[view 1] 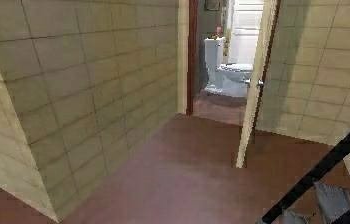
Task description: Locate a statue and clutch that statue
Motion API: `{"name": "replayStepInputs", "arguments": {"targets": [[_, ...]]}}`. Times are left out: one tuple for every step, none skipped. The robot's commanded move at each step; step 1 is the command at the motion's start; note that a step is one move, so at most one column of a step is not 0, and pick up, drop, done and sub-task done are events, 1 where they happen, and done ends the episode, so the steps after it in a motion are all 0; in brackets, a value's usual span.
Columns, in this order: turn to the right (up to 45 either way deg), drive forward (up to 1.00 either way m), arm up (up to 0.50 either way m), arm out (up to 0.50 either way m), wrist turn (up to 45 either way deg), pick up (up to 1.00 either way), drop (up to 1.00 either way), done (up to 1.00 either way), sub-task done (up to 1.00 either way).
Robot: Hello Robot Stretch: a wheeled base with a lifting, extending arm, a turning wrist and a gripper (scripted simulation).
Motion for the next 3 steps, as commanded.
{"name": "replayStepInputs", "arguments": {"targets": [[0.0, 0.65, 0.0, 0.0, 0.0, 0.0, 0.0, 0.0, 0.0], [9.0, 0.0, 0.0, 0.0, 0.0, 0.0, 0.0, 0.0, 0.0], [0.0, 1.0, 0.0, 0.0, 0.0, 0.0, 0.0, 0.0, 0.0]]}}
